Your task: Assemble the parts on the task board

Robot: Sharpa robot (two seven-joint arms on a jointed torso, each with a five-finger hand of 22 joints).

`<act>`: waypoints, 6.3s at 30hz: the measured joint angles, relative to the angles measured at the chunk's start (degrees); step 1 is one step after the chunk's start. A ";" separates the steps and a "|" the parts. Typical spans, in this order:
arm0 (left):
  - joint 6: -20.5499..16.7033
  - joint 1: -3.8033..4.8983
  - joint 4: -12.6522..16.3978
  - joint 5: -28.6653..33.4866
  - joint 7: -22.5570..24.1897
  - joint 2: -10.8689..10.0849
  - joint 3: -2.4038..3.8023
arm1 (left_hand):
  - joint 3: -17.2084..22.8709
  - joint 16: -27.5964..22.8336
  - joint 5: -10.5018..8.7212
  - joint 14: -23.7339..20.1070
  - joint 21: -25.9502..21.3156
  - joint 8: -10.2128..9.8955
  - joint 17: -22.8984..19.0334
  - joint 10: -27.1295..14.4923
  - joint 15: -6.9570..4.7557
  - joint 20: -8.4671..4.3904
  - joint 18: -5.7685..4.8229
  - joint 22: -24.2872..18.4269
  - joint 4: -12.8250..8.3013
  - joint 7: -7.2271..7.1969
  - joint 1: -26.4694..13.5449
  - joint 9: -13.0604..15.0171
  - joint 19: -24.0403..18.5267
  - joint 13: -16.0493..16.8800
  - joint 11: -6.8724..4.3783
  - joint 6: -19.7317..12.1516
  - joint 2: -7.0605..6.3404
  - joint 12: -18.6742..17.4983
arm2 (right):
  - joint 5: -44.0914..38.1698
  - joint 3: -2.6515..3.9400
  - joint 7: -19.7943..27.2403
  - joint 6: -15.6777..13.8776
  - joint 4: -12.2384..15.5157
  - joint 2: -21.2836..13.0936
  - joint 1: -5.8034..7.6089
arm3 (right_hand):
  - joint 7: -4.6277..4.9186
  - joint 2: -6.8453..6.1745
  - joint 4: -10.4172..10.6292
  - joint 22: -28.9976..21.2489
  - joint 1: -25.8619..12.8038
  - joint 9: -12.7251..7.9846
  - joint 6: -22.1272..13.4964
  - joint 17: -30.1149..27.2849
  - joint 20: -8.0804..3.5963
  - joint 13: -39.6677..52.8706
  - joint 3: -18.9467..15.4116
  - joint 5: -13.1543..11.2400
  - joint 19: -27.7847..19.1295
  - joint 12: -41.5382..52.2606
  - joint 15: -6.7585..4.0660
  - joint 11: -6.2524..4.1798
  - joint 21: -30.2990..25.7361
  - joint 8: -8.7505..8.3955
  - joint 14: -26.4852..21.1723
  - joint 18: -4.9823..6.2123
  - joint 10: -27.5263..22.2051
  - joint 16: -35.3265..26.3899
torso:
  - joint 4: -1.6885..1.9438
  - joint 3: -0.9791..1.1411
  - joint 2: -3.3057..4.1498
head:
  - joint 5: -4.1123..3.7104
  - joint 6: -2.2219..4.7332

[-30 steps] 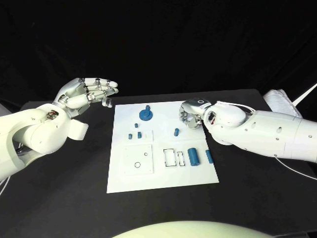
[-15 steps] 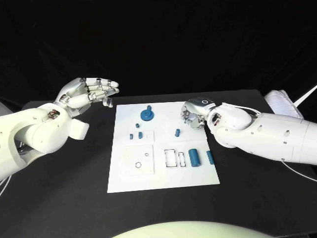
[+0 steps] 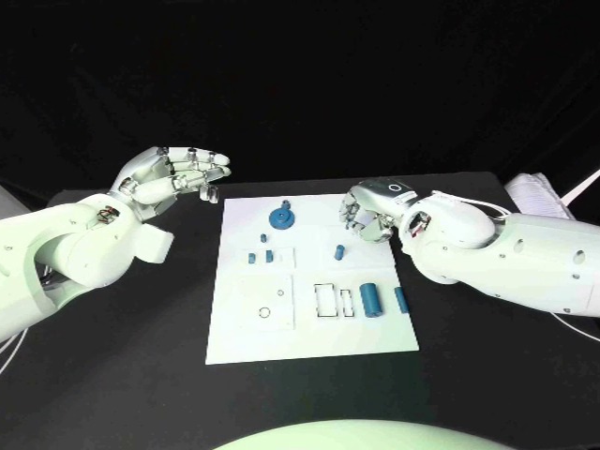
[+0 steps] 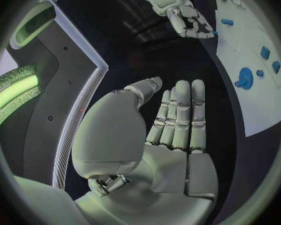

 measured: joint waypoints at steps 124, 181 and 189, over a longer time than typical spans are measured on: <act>-0.07 0.02 0.26 -0.51 -1.10 2.08 -0.03 | -0.31 -0.22 0.00 -0.20 -0.45 0.00 -0.07 -0.62 0.20 -0.01 0.00 -0.38 0.01 0.20 0.00 0.06 -0.01 -0.03 0.21 -0.21 0.00 0.29 | -9.33 -1.42 -3.41 1.29 3.66 12.61 -8.63 | 0.00 -0.06 -0.22 0.16 -0.53 0.48 0.00 -0.58 0.00 0.00 0.05 -0.63 -0.01 -0.57 -0.20 -0.04 0.45 0.22 0.20 0.01 -0.04 0.00 | 0.20 -0.05 0.08 | 9.96 -4.91; 0.15 0.01 0.08 -1.00 -1.74 1.67 -0.03 | -0.63 -0.22 0.00 -0.42 -0.80 0.00 -0.17 -1.75 0.41 0.20 -0.01 -0.61 0.01 0.20 0.00 0.15 0.20 -0.09 0.52 -0.20 0.00 0.29 | 2.96 -0.14 -2.30 0.32 9.85 -2.00 -1.29 | 1.61 -4.61 4.75 -14.33 -1.08 -1.63 -7.81 -8.67 1.63 -0.17 -18.82 4.82 -4.71 4.18 1.44 -0.01 -14.51 -7.02 -0.18 2.69 -13.29 -2.55 | 0.01 -0.08 -0.09 | 7.78 -3.43; 0.17 0.01 -0.10 -1.02 -1.74 1.82 -0.05 | -0.63 -0.22 0.00 -0.41 -1.07 0.00 -0.17 -1.75 0.41 0.20 0.00 -0.61 0.01 0.20 0.00 0.21 0.20 -0.14 0.52 -0.20 0.00 0.29 | 4.91 -0.13 -2.60 5.38 6.73 -2.89 -0.10 | -0.02 -3.68 21.21 -14.80 12.77 -1.92 -9.83 -9.89 2.27 -0.17 -44.56 6.70 -4.93 8.09 2.19 0.98 -16.20 -8.67 -0.30 2.69 -20.76 -1.78 | -0.03 -0.01 -0.12 | 6.86 -2.64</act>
